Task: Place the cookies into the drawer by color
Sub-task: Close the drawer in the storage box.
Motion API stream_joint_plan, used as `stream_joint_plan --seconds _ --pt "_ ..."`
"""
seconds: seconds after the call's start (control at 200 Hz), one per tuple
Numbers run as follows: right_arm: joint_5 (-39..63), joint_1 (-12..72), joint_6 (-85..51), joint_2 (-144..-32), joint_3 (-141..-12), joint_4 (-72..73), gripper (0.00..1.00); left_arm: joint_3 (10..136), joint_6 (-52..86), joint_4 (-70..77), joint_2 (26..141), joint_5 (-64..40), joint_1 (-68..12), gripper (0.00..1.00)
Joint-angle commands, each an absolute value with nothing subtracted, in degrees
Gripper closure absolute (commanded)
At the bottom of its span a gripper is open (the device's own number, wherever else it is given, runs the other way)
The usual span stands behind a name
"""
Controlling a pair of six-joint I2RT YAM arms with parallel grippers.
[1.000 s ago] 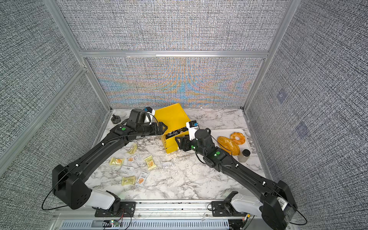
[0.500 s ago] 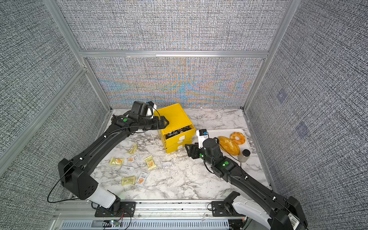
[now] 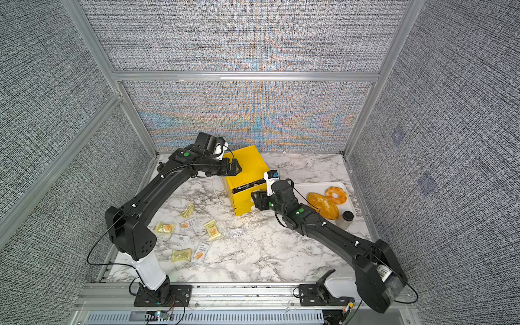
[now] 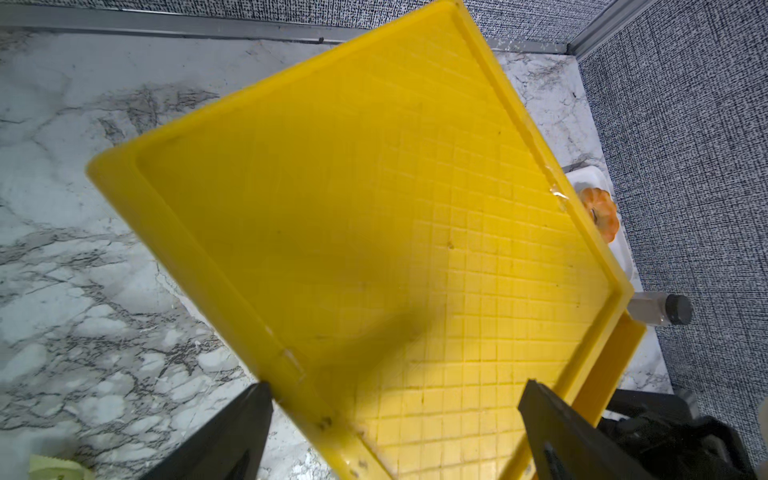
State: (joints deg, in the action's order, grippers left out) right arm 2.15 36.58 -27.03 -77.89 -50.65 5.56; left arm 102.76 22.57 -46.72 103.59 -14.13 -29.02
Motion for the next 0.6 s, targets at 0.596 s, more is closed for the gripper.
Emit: stream_joint_plan --seconds 0.596 --pt "1.54 35.94 -31.28 -76.81 -44.78 15.34 0.46 97.16 21.44 -44.08 99.32 -23.88 -26.64 0.01"
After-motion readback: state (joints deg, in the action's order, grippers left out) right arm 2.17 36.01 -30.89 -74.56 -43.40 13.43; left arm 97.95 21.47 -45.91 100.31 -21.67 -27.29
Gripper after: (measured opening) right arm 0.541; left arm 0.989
